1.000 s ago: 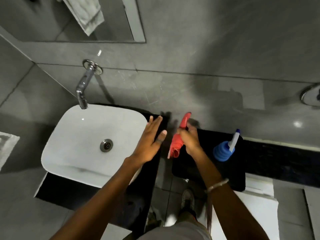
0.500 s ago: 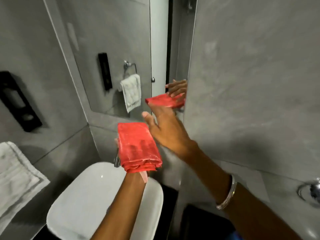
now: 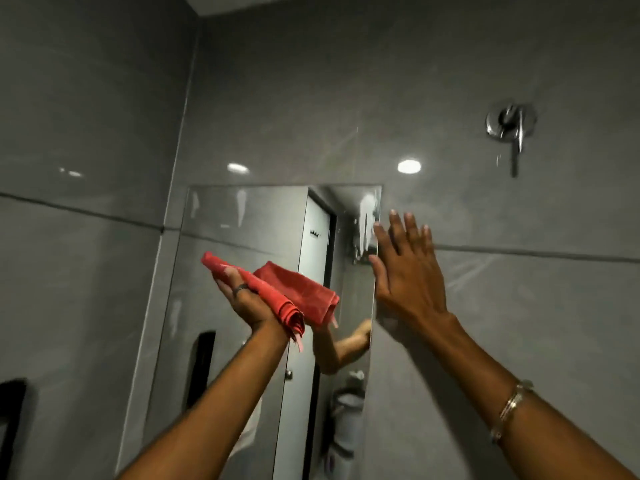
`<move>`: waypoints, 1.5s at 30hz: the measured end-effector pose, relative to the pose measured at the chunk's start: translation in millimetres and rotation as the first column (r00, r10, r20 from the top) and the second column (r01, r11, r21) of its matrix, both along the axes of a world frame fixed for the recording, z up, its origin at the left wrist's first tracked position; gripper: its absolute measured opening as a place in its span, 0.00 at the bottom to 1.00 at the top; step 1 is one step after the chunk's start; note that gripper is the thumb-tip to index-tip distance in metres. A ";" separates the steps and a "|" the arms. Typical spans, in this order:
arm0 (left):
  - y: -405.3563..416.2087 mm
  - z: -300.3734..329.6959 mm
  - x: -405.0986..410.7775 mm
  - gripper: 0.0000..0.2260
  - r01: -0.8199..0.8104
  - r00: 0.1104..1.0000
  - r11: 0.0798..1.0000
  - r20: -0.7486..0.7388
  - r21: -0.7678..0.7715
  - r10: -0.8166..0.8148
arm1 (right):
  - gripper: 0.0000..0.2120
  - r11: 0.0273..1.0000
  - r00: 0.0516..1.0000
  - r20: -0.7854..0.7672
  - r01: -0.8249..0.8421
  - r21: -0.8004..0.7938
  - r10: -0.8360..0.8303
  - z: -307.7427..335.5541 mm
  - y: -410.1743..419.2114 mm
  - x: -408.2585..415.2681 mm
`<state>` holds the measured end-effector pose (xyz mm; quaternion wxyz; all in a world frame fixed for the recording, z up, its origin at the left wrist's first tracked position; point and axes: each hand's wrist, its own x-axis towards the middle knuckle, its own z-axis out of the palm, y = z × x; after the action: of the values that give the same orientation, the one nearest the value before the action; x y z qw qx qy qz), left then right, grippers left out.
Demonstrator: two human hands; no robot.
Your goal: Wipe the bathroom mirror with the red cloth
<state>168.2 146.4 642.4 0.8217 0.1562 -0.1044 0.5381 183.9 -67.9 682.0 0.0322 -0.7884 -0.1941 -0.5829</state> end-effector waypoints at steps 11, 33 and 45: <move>-49.4 94.8 68.8 0.32 -0.330 0.360 -0.040 0.165 0.943 0.918 | 0.33 0.984 0.976 0.139 0.156 0.083 -0.166 39.4 -27.9 42.1; -93.1 97.8 72.0 0.31 -0.338 0.302 -0.298 0.403 0.893 0.864 | 0.31 0.976 0.964 0.178 0.177 0.130 -0.198 29.4 -26.1 49.7; -101.9 -11.5 68.6 0.30 -0.318 0.390 -0.238 0.355 0.918 0.849 | 0.33 0.984 0.981 0.095 0.164 0.071 -0.170 -30.3 -36.0 39.3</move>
<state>236.8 44.6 630.9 0.1302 0.7566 -0.1238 0.6287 223.2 -103.9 651.8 -0.0020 -0.7702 -0.1103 -0.6282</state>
